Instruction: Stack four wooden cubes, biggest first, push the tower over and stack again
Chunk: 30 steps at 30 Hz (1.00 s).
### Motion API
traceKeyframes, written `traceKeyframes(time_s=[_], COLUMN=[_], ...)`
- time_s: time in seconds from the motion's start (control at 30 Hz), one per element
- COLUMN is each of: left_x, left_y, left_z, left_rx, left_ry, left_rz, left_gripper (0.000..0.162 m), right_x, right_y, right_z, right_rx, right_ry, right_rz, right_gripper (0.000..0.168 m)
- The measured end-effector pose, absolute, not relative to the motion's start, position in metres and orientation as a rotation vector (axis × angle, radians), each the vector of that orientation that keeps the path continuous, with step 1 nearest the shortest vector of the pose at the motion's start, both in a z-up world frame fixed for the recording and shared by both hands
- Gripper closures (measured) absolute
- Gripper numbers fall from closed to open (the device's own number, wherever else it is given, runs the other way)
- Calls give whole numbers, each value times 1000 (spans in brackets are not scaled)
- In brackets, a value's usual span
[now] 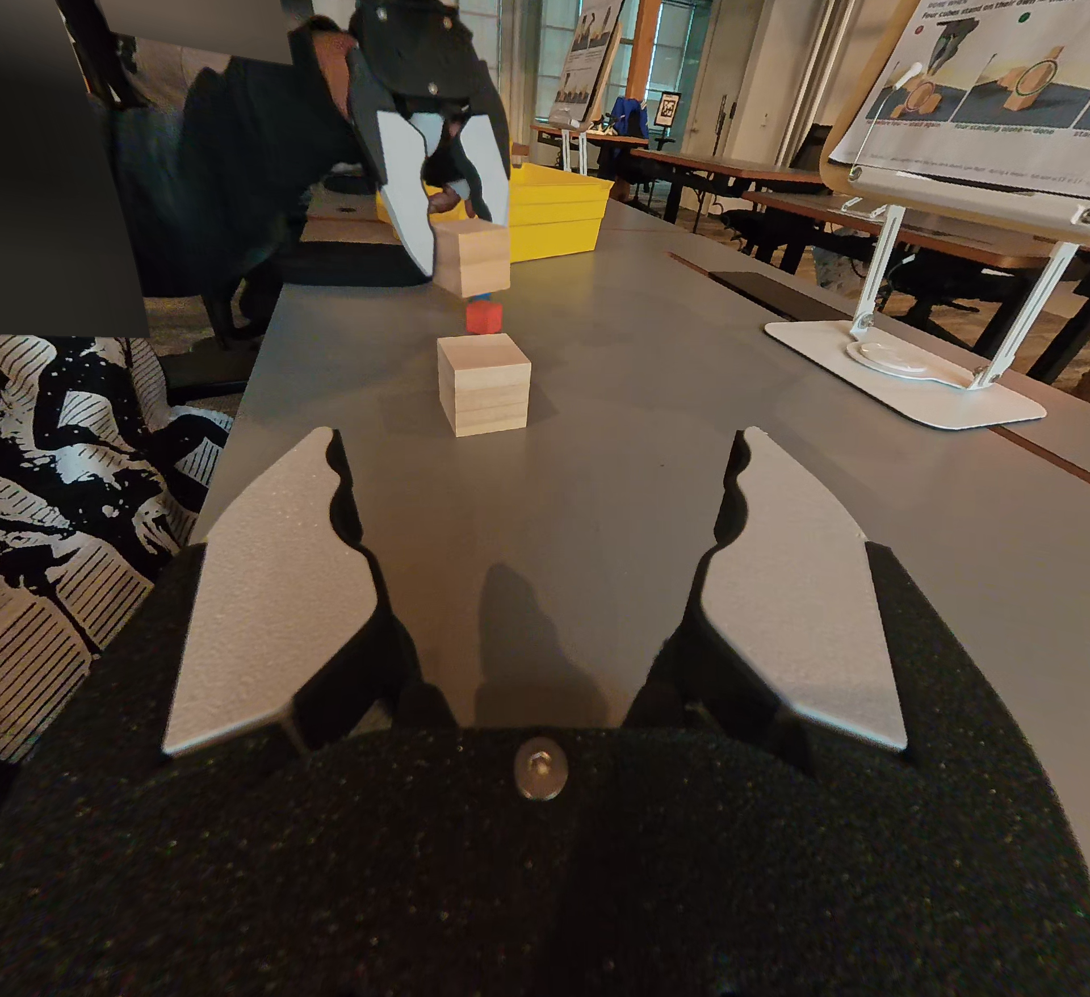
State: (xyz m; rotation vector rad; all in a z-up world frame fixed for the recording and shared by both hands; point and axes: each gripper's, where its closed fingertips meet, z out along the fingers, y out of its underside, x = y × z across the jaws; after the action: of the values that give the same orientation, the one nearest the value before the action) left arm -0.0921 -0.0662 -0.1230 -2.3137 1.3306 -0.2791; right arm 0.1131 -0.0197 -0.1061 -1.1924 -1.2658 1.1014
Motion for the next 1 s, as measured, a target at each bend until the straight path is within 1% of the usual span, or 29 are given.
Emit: traceKeyframes(time_s=[0.13,0.33,1.0], left_x=[-72,-55,-52], left_y=[-69,-66,-56], left_z=[-121,-137,-151], left_rx=[-2298,-2300,-2259], left_ry=[1436,1549,1657], left_rz=[-290,-283,-310], left_gripper=[117,117,116], right_x=[113,113,113], right_y=[-20,-21,-21], right_z=[-106,-106,-106], right_rx=[-1190,-1185,-1187], right_ry=[-1267,-1273,-1268], right_rz=[1098,1091,1095], right_gripper=[50,50,53])
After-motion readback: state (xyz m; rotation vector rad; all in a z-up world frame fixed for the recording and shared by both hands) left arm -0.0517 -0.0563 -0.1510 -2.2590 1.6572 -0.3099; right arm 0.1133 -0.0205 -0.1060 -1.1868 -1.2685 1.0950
